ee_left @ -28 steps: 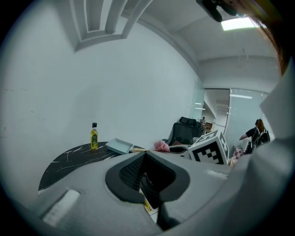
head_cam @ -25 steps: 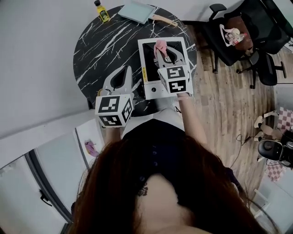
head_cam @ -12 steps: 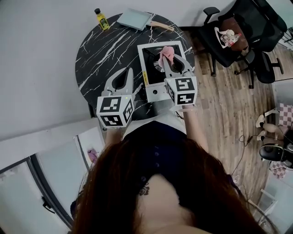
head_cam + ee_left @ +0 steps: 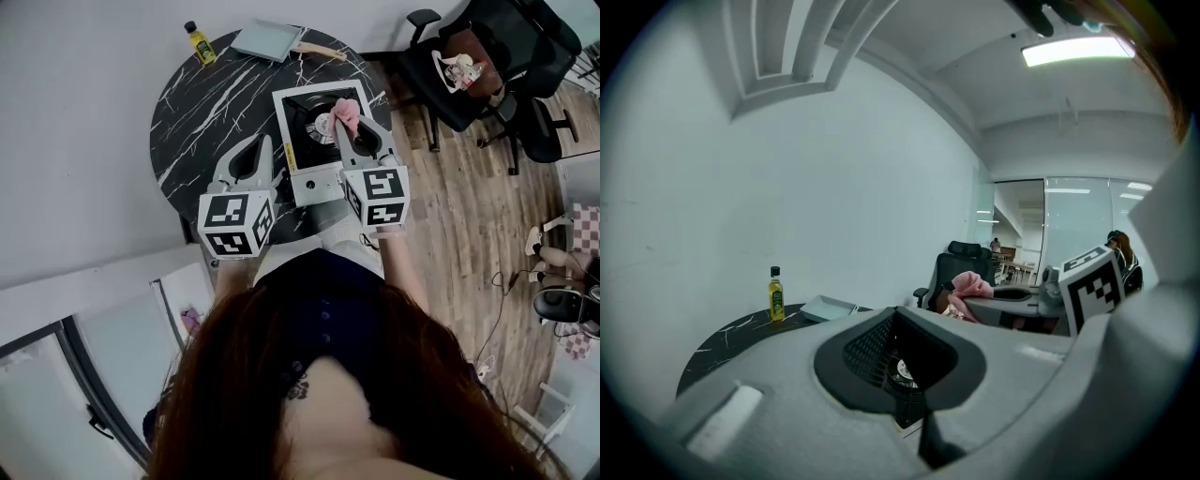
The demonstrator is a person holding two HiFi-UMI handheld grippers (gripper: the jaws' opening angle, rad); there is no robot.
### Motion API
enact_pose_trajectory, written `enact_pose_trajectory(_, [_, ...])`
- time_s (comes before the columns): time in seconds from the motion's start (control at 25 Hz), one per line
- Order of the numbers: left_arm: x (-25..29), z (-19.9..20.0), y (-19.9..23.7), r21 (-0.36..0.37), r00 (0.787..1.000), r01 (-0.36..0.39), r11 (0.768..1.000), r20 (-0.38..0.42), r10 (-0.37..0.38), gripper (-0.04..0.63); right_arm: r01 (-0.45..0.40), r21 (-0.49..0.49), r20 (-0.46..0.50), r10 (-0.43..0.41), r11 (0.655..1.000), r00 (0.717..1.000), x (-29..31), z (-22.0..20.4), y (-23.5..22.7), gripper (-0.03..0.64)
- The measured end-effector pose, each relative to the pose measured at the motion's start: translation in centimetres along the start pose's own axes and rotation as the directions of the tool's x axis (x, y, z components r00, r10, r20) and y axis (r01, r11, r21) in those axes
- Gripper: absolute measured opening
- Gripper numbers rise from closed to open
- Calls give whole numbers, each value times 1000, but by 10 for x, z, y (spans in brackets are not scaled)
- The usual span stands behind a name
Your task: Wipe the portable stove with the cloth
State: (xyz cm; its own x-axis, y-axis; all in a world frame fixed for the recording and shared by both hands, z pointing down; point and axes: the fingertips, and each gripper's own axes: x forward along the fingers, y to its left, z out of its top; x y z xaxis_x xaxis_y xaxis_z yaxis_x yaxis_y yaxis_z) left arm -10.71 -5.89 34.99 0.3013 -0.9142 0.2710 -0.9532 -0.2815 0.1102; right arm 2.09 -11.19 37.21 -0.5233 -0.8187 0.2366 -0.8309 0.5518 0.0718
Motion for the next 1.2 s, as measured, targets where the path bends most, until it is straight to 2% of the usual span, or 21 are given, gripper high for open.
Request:
enact_pose_trajectory(0.48, [-15,4,-52,6,999,-40,999,3,40,11,-41,-28,42,42,999,998,-51,13,-12,58])
enact_pose_trajectory(1.2, [-46,-11,-112,9,995,-96,995,7,96,11,-93,-39,73,95,995,993,-113,-1,-22,58])
